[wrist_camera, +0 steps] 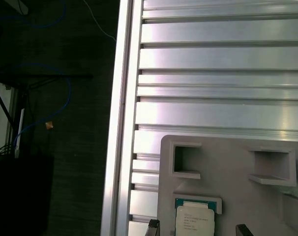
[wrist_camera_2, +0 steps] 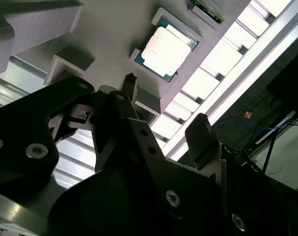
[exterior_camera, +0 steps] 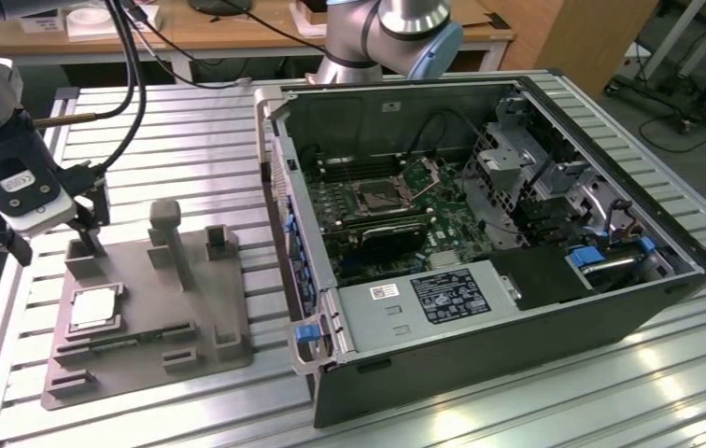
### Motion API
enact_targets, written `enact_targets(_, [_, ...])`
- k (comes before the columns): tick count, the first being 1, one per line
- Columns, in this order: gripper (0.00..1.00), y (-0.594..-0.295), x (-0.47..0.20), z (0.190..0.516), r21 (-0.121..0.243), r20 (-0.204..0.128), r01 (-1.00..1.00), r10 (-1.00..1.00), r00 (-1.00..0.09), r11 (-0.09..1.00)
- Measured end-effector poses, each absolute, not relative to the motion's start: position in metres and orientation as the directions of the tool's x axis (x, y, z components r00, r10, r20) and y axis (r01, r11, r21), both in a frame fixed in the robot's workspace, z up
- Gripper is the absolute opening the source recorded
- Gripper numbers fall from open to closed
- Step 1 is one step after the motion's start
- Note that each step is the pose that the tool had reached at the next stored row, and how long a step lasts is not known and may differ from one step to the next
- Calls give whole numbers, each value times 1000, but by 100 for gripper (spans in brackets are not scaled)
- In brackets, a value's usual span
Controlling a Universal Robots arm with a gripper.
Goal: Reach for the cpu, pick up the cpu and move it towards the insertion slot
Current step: 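Reach for the cpu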
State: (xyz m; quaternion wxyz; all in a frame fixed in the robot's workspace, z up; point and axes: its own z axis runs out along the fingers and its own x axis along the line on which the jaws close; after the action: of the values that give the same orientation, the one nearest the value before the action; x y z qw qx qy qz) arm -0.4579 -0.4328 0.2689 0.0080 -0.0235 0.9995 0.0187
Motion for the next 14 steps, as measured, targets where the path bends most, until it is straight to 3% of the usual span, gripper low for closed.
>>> enact_targets(14, [68,-435,-458,252,37,-13,-47,-47,-999,998])
